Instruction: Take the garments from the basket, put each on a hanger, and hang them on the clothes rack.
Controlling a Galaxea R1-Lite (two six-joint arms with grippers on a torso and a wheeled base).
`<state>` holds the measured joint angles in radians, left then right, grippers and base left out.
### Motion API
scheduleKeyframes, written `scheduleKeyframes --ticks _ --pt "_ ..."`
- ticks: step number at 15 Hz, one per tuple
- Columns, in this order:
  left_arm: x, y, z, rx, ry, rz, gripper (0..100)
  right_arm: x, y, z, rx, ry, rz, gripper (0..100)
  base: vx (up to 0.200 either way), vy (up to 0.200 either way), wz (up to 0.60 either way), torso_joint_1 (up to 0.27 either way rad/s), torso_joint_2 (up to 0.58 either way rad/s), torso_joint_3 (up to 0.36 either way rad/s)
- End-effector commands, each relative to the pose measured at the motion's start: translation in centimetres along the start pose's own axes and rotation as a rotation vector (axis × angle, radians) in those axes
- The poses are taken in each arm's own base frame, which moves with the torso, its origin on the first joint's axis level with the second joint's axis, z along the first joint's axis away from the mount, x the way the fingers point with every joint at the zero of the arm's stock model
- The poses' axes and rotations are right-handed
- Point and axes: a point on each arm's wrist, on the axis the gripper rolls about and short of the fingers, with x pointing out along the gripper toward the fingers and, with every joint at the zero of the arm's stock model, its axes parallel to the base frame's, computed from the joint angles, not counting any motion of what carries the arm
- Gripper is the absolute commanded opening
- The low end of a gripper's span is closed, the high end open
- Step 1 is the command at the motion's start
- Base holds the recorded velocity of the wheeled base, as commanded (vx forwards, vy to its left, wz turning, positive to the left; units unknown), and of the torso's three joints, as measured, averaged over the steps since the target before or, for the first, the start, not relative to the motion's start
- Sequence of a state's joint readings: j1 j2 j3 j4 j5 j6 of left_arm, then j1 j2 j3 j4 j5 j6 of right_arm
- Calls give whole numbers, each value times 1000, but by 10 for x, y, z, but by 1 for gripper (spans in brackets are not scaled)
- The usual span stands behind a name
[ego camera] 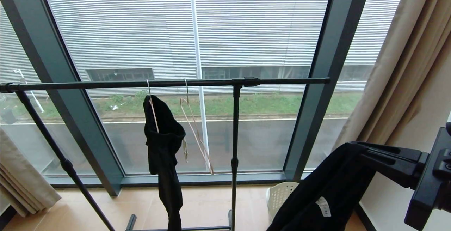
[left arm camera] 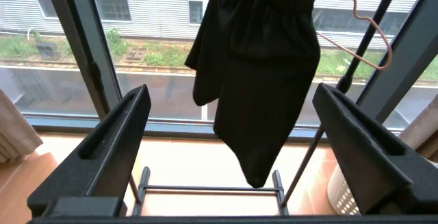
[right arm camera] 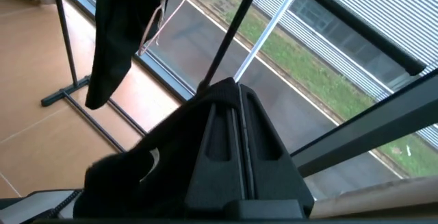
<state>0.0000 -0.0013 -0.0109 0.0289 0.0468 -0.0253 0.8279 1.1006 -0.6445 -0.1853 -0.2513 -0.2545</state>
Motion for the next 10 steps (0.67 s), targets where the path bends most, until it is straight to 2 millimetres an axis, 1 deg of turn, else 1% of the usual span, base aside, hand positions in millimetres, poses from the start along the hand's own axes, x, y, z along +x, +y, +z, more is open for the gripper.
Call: scheduleKeyframes --ticks 1,3,4,7,10 --pt "0 0 0 -1 2 1 100 -1 0 0 0 -2 0 0 -200 0 0 7 2 2" --pt "0 0 0 -1 2 1 100 -1 0 0 0 -3 1 0 -200 0 0 7 5 0" --pt "0 0 0 -1 2 1 100 -1 0 0 -1 -2 0 0 -200 200 0 -12 -2 2" --pt "0 0 0 -1 2 1 100 0 0 0 -2 -1 0 0 0 200 0 -7 -4 4" --pt "0 0 0 -1 2 2 100 0 0 0 -2 -1 1 0 0 0 0 0 0 0"
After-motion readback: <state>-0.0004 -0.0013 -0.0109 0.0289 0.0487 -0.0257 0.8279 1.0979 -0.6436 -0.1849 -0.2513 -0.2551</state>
